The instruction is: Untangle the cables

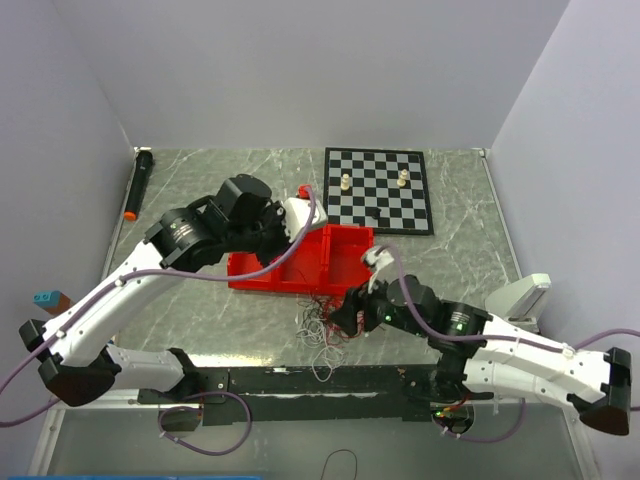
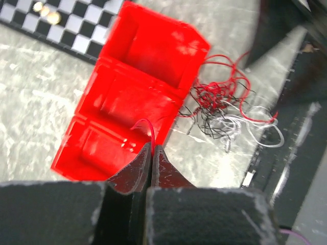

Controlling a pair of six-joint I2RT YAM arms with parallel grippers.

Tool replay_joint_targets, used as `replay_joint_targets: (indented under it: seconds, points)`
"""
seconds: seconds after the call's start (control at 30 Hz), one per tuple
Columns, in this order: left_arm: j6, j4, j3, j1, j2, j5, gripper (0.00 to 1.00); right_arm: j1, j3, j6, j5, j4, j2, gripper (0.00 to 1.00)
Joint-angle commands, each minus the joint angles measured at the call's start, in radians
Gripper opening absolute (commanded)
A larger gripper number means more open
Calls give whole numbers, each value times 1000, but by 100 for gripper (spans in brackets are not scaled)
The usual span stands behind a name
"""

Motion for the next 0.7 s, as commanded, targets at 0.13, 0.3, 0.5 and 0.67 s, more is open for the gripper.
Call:
replay_joint_targets:
  seconds: [0.13,0.3,0.5,0.67]
  points:
    - [-40,86,54,26,13,-150,1,107,22,-84,-169,-48,154,59]
    - [-51,88,8,75,21,-156,1,182,24,-94,-158,-65,185,51]
    - [-52,85,2,106,30,-124,1,193,2,-94,-175,-31,267,52]
    - [-57,63,30,109,36,-103,1,192,36,-111,-140,-23,392,52]
